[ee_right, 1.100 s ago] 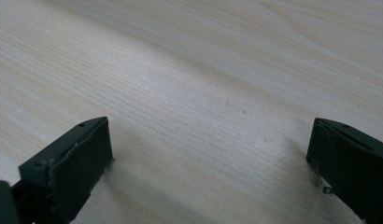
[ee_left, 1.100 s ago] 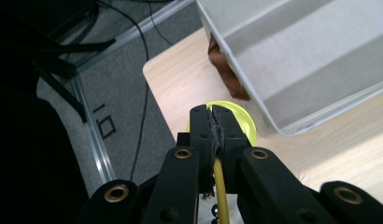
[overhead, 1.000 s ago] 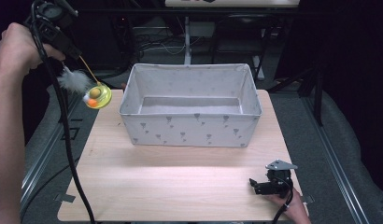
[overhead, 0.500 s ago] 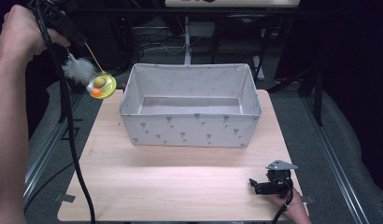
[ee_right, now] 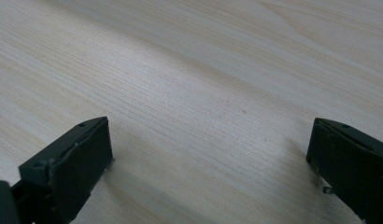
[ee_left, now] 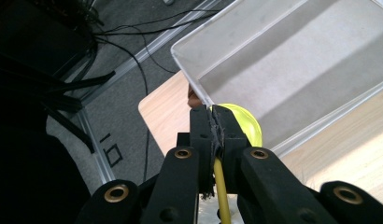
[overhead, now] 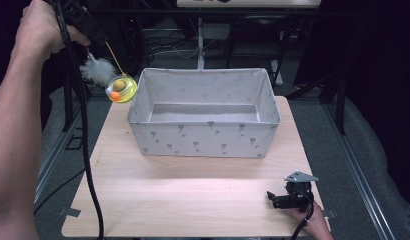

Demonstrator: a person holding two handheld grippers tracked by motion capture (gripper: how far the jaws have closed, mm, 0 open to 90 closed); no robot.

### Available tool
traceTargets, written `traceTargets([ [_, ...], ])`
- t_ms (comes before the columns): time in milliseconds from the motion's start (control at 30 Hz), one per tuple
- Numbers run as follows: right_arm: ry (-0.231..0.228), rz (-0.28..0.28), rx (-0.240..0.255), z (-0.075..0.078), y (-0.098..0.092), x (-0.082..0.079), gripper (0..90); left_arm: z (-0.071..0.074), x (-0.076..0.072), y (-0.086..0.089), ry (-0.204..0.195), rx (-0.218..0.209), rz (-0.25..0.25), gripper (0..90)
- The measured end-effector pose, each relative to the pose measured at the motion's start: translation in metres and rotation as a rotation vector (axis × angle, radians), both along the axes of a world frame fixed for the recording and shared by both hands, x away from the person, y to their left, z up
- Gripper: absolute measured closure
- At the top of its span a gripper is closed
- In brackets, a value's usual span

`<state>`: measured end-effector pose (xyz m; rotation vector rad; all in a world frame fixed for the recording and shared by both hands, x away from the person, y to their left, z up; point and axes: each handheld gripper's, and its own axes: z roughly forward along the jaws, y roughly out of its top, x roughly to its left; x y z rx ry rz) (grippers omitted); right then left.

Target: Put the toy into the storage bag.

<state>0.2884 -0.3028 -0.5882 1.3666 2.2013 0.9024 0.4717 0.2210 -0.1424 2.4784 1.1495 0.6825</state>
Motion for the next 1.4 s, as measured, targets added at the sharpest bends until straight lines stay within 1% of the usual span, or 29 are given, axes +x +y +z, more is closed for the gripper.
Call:
traceTargets([
  [200,0.0,0.0,0.0,0.0,0.0,0.0,0.0,-0.003,0.003,-0.015,0.01,0.006,-0.029,88.2],
  [367,0.0,0.0,0.0,0.0,0.0,0.0,0.0,-0.007,0.006,-0.027,0.023,0.0,-0.055,88.2],
  [733,-0.001,0.0,0.0,0.0,0.0,0.0,0.0,-0.028,0.015,-0.057,0.063,0.009,-0.125,88.1],
  [867,0.0,0.0,0.0,0.0,0.0,0.0,0.0,-0.035,0.017,-0.066,0.077,0.015,-0.141,88.2],
  [967,-0.001,0.0,0.0,0.0,0.0,0.0,0.0,-0.041,0.018,-0.071,0.089,0.01,-0.154,88.1],
  [1033,-0.001,0.001,0.0,0.0,0.0,0.0,0.0,-0.045,0.019,-0.074,0.097,0.019,-0.163,88.1],
  [1167,0.0,0.0,0.0,0.0,0.0,0.0,0.0,-0.054,0.021,-0.079,0.112,0.018,-0.171,88.1],
  [1233,0.001,-0.001,0.0,0.0,0.0,0.0,0.0,-0.059,0.023,-0.08,0.127,0.023,-0.173,88.1],
  [1400,0.002,-0.001,-0.001,0.0,0.0,0.0,0.0,-0.073,0.026,-0.079,0.153,0.023,-0.168,88.2],
])
